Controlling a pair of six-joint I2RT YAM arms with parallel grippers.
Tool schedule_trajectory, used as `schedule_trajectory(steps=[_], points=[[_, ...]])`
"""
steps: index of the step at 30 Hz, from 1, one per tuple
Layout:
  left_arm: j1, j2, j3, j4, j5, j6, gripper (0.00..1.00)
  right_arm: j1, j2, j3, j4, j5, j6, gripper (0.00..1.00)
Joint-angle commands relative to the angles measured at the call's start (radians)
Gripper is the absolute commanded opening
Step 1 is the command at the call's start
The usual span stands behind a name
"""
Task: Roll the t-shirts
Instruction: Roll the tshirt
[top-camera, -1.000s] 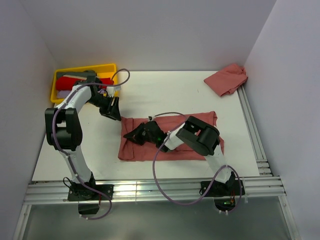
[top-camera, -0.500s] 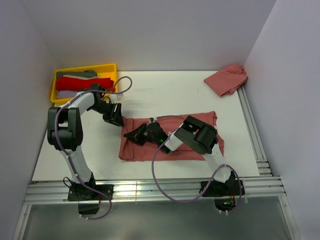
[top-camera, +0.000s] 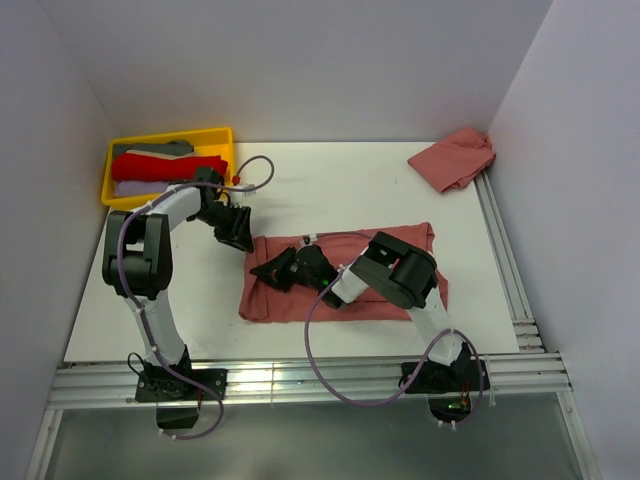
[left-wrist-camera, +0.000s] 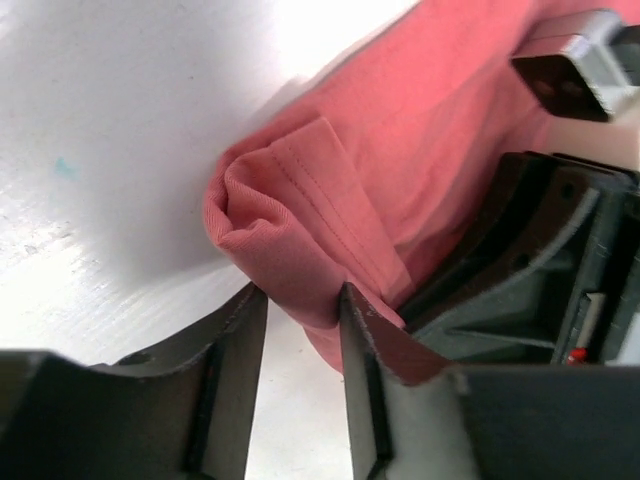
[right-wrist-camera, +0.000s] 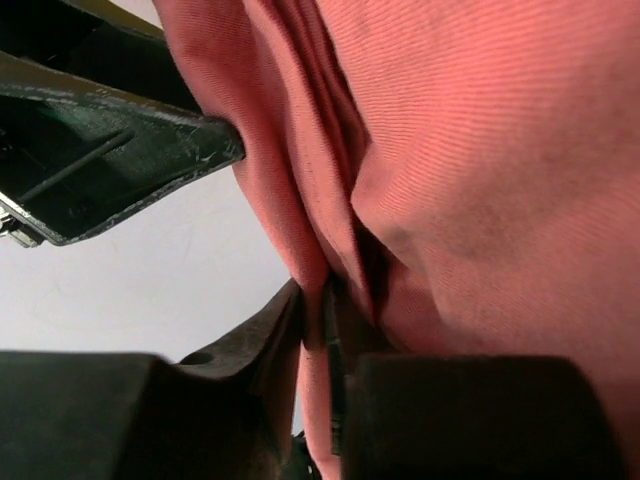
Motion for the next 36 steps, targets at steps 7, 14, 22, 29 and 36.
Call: schedule_trajectory(steps=[7, 14, 22, 29, 36], points=[[-0.073, -0.008, 0.005, 0.057, -0.171, -0.045, 0.33, -0.012, -0.129, 0.014, -0.287, 0.066, -0.079, 0.34], [-0.102, -0.013, 0.002, 0.065, -0.231, -0.051, 0.33, 0.008, -0.247, 0.075, -0.561, 0.172, -0.218, 0.41], [-0.124, -0.005, 0.005, 0.064, -0.262, -0.054, 0.32, 0.071, -0.323, 0.221, -0.870, 0.324, -0.349, 0.39], [-0.129, -0.002, 0.015, 0.056, -0.268, -0.054, 0.32, 0.128, -0.294, 0.379, -0.952, 0.304, -0.416, 0.38], [-0.133, 0.002, 0.017, 0.054, -0.268, -0.057, 0.32, 0.151, -0.186, 0.506, -0.981, 0.207, -0.453, 0.38]])
